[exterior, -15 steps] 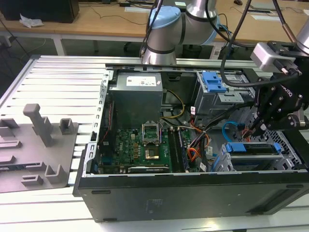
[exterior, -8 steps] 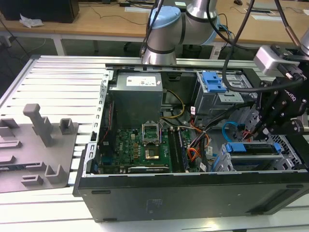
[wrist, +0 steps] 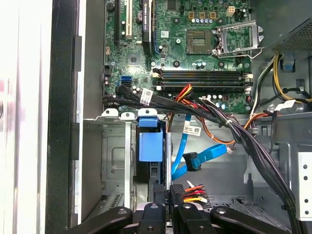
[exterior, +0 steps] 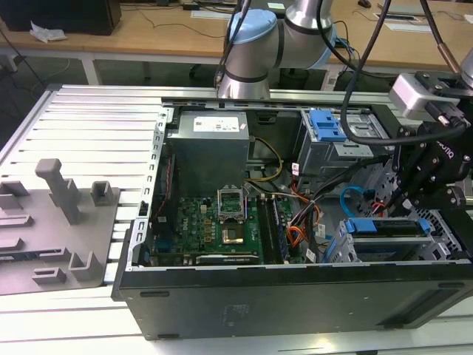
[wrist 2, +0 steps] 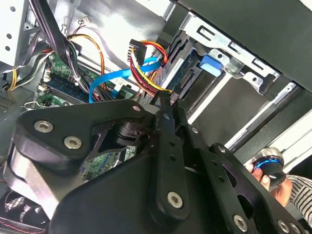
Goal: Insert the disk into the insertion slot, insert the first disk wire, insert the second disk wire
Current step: 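Insert the first disk wire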
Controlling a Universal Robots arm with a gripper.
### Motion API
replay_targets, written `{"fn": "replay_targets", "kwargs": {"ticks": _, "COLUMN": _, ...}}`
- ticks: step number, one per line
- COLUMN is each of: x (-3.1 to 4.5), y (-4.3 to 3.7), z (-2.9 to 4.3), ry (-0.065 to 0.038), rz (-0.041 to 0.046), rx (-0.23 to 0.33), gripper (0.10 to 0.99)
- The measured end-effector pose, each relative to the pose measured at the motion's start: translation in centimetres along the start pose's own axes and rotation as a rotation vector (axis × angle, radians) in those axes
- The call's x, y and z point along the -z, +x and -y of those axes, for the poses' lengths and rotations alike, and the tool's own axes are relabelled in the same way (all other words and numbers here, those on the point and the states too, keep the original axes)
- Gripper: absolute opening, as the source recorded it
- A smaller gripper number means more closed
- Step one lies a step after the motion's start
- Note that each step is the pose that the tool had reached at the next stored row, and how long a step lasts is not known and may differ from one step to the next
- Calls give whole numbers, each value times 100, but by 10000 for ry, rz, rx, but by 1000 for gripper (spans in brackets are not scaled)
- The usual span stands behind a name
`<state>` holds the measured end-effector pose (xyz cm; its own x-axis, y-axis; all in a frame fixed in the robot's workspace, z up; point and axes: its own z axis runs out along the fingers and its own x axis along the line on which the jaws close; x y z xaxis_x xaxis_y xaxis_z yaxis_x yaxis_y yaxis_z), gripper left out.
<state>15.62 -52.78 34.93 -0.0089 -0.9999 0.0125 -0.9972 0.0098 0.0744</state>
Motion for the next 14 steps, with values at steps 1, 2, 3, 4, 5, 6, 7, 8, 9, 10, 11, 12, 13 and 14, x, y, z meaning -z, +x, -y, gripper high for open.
{"fn": "replay_targets", "kwargs": {"ticks": 1, "x": 0, "y": 0, "z": 0, "ry": 0, "rz": 1, "rx": 0, "gripper": 165}}
{"fn": "replay_targets", "kwargs": {"ticks": 2, "x": -5, "y": -1, "z": 1, "ry": 0, "rz": 3, "rx": 1, "gripper": 165}}
{"fn": "replay_targets", "kwargs": {"ticks": 3, "x": -9, "y": -1, "z": 1, "ry": 0, "rz": 4, "rx": 1, "gripper": 165}}
{"fn": "replay_targets", "kwargs": {"ticks": 4, "x": -11, "y": 0, "z": 5, "ry": 0, "rz": 1, "rx": 0, "gripper": 165}}
{"fn": "replay_targets", "kwargs": {"ticks": 5, "x": -13, "y": 0, "z": 15, "ry": 0, "rz": 3, "rx": 0, "gripper": 165}}
{"fn": "replay_targets", "kwargs": {"ticks": 6, "x": -14, "y": 0, "z": 30, "ry": 0, "rz": 2, "rx": 0, "gripper": 165}}
{"fn": "replay_targets", "kwargs": {"ticks": 7, "x": -15, "y": -1, "z": 39, "ry": -2, "rz": 2, "rx": 1, "gripper": 165}}
{"fn": "replay_targets", "kwargs": {"ticks": 8, "x": -16, "y": 1, "z": 44, "ry": -2, "rz": 2, "rx": 2, "gripper": 165}}
{"fn": "replay_targets", "kwargs": {"ticks": 9, "x": -16, "y": 17, "z": 48, "ry": -2, "rz": 0, "rx": -1, "gripper": 165}}
{"fn": "replay_targets", "kwargs": {"ticks": 10, "x": -17, "y": 32, "z": 50, "ry": -2, "rz": 0, "rx": 0, "gripper": 165}}
{"fn": "replay_targets", "kwargs": {"ticks": 11, "x": -18, "y": 42, "z": 52, "ry": -2, "rz": 1, "rx": 1, "gripper": 165}}
{"fn": "replay_targets", "kwargs": {"ticks": 12, "x": -20, "y": 50, "z": 55, "ry": -2, "rz": 2, "rx": 2, "gripper": 165}}
{"fn": "replay_targets", "kwargs": {"ticks": 13, "x": -22, "y": 53, "z": 59, "ry": -2, "rz": 2, "rx": 3, "gripper": 165}}
{"fn": "replay_targets", "kwargs": {"ticks": 14, "x": -24, "y": 54, "z": 63, "ry": -2, "rz": 3, "rx": 3, "gripper": 165}}
